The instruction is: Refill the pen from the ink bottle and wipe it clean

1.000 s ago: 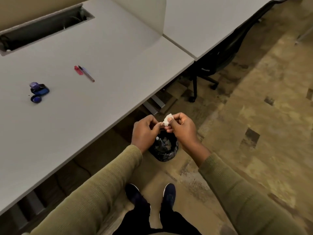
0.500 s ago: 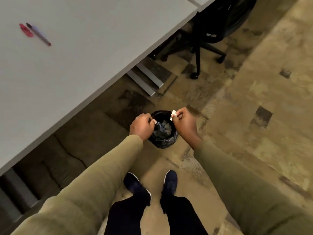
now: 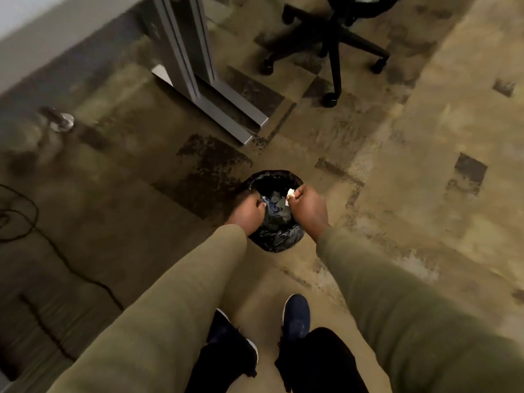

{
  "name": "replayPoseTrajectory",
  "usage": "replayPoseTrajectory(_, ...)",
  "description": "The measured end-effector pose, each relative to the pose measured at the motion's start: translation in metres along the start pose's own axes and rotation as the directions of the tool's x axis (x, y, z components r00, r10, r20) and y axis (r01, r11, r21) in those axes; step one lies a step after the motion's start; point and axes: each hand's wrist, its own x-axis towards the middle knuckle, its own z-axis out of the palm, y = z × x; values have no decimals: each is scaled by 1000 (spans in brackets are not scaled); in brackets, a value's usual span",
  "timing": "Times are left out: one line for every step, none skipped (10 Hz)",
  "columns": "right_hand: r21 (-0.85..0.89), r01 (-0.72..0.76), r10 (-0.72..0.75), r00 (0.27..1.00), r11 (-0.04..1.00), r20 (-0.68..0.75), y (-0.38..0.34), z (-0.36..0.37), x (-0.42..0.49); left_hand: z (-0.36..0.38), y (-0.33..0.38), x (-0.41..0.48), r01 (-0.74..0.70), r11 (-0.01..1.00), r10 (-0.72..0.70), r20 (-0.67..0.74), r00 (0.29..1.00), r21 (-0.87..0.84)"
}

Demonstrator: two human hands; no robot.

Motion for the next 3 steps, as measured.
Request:
replayPoseTrajectory(-21, -14, 13, 1000, 1000, -10, 21, 24, 18, 29, -18, 30, -36, 997, 41, -66, 997, 75)
replayPoseTrajectory(-19, -20, 20, 1000, 1000, -14, 39, 44, 34, 45, -26, 48, -56, 990, 67, -78, 995, 126)
replayPoseTrajectory(-6, -21, 21, 999, 1000, -33, 49, 58, 44, 58, -33, 64, -63, 988, 75, -76, 994, 143)
